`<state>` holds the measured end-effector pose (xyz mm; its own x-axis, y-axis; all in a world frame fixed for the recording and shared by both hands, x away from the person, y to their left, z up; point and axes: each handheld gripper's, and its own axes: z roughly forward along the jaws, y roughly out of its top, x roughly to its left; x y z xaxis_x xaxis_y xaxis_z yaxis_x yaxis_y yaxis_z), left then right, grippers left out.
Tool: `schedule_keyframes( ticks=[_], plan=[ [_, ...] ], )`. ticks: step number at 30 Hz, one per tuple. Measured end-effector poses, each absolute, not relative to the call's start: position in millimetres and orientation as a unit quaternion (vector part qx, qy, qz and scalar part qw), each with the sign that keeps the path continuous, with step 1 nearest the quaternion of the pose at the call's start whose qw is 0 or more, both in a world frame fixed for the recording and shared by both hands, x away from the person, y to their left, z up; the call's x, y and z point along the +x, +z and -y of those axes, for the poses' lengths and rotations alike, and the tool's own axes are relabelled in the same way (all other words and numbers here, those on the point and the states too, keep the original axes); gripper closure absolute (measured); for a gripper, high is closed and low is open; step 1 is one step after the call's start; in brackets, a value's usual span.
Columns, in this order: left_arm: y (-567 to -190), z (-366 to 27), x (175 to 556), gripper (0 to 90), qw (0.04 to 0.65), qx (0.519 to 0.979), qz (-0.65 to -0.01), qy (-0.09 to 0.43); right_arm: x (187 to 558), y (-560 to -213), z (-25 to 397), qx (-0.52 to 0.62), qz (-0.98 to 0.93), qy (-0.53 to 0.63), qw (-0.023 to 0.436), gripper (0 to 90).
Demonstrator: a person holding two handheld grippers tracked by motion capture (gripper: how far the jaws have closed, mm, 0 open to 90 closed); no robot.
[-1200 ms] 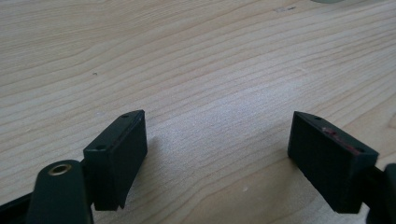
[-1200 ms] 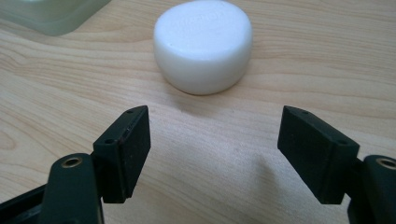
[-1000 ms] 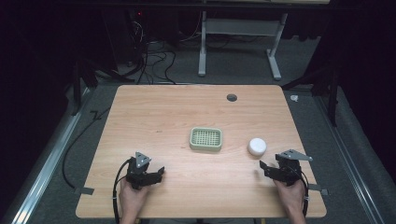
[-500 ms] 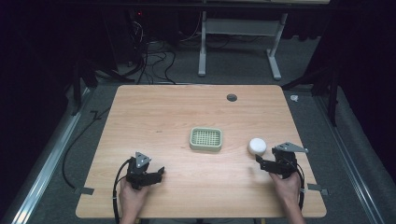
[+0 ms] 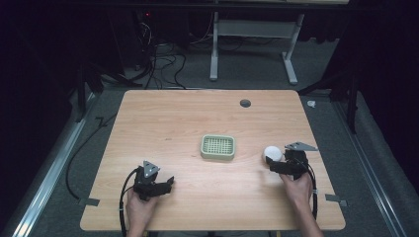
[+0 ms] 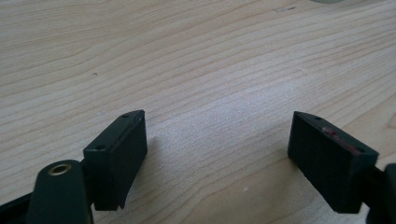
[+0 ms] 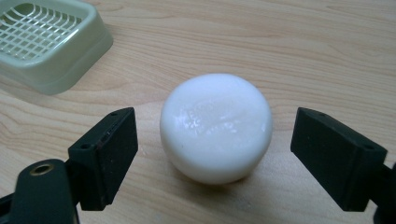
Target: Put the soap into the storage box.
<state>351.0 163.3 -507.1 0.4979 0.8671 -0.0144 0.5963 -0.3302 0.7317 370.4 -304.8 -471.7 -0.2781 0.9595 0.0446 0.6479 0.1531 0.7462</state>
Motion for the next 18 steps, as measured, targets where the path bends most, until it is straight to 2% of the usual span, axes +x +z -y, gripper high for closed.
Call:
schedule_keyframes(
  ticks=[18],
  plan=[
    [-507,-163,351,20.2,0.349,0.792,-0.462,0.194,395,-480,298,0.567,-0.726,0.324,0.217,14.5]
  ],
)
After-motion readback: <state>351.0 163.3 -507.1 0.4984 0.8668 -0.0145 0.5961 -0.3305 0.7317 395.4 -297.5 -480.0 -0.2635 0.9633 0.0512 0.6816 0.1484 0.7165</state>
